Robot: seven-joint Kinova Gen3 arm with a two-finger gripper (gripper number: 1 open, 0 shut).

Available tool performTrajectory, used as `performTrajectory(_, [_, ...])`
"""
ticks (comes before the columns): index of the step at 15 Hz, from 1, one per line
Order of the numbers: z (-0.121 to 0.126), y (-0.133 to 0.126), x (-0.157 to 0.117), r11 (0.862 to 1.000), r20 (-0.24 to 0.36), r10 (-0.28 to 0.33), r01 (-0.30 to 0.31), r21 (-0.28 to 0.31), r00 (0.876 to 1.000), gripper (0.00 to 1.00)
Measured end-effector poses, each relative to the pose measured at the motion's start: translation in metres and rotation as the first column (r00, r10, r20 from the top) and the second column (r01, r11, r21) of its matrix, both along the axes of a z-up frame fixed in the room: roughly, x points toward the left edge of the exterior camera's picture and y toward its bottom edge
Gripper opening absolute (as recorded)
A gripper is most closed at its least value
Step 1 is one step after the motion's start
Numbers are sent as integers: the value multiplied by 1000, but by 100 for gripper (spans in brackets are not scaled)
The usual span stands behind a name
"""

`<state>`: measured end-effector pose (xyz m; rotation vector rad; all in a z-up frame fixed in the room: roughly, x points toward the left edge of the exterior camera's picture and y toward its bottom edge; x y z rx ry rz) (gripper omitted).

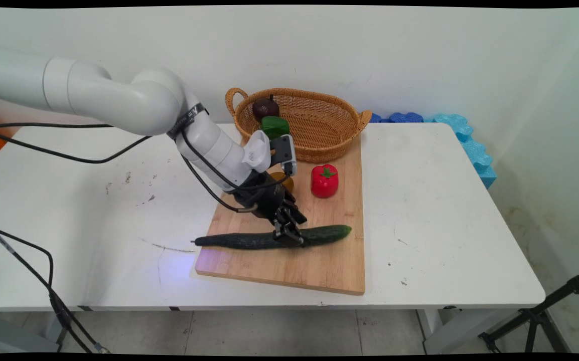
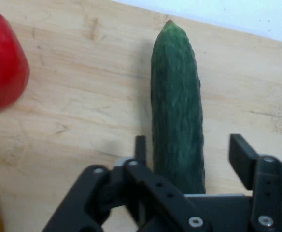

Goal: Place the picked object on the cutting board

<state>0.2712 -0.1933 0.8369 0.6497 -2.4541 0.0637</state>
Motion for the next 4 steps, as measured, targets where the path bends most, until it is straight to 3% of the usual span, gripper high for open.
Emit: performTrajectory(4, [-5,-3,-1,1000,-1,0,0,-6,1000,100])
